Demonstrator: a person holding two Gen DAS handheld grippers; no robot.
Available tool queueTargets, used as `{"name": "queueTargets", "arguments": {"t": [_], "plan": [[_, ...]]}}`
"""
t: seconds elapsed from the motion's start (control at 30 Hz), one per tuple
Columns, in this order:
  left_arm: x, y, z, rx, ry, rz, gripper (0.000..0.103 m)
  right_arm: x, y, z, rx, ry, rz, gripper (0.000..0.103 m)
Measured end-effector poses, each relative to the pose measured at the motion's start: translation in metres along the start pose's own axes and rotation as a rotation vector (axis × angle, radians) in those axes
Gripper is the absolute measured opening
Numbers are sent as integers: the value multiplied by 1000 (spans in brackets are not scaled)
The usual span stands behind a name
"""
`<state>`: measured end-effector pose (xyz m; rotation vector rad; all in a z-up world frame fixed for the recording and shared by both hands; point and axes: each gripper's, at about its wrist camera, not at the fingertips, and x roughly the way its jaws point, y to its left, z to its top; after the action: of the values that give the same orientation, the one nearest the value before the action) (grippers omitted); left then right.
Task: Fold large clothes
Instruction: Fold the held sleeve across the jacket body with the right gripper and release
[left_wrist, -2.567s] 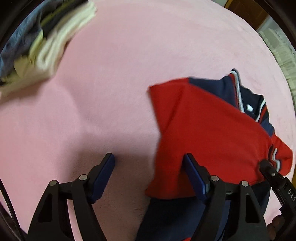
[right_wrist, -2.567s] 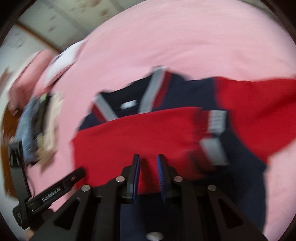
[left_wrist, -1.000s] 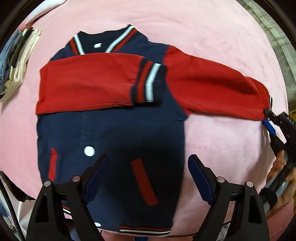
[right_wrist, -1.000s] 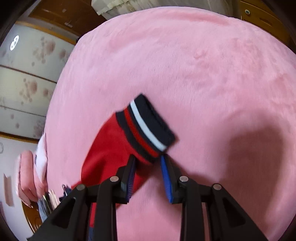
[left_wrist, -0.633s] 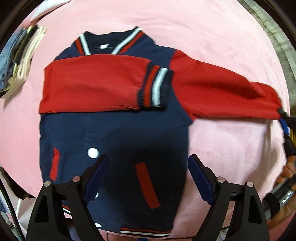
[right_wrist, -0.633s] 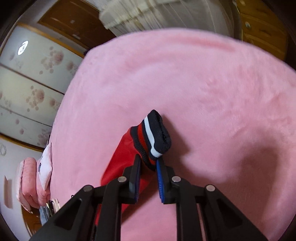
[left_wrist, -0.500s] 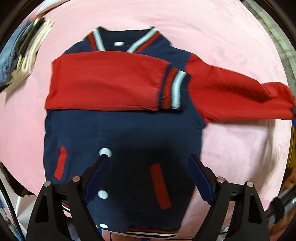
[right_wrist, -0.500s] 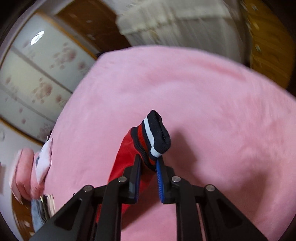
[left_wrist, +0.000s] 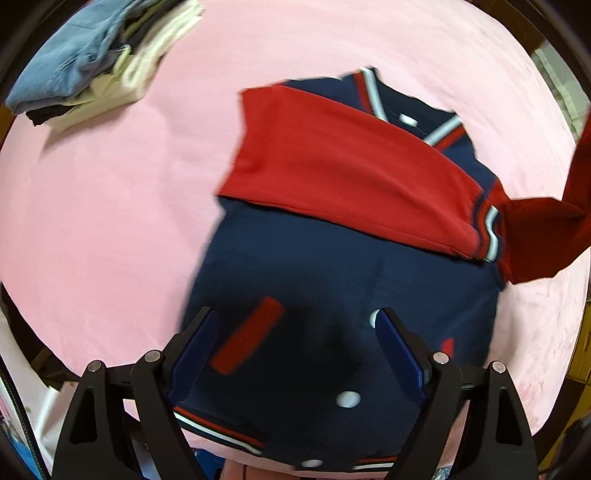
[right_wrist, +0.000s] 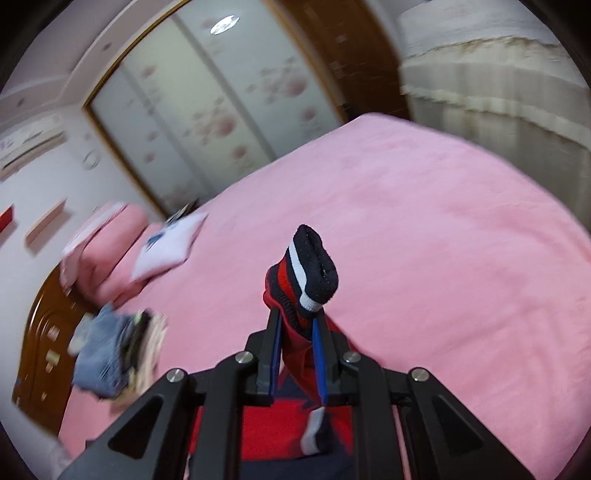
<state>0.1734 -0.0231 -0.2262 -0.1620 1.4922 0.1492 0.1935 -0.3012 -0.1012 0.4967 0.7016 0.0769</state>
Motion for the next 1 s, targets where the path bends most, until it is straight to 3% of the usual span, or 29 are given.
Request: {"name": "queueTargets", "arguments": {"t": [0.23, 0.33, 0.47, 0.53, 0.6, 0.73, 0.87, 0.93, 1.0], "plan": [[9, 64, 25, 9, -26, -1, 85, 71, 60, -78, -67, 194, 46, 18], [18, 76, 40, 11, -30, -16, 85, 94, 69, -112, -93, 286, 61, 19], [30, 82, 54, 32, -47, -34, 85, 108, 68, -143, -100, 407, 57, 28], [36, 77, 59, 47, -53, -40, 85, 102, 65, -148, -105, 420, 60, 46], [39, 74, 66, 66, -63, -63, 86, 91, 60, -148, -122, 409, 57, 57], [39, 60, 77, 77, -80, -155, 86, 68, 40, -137, -155, 359, -35, 58], [42, 39, 94, 69, -106, -211, 95, 56, 0, -123, -115, 336, -135, 58], [56, 30, 104, 69, -86, -182, 95, 57, -14, -119, -90, 336, -168, 58], [70, 19, 109, 60, -52, -106, 95, 57, -24, -114, -77, 331, -183, 58]]}}
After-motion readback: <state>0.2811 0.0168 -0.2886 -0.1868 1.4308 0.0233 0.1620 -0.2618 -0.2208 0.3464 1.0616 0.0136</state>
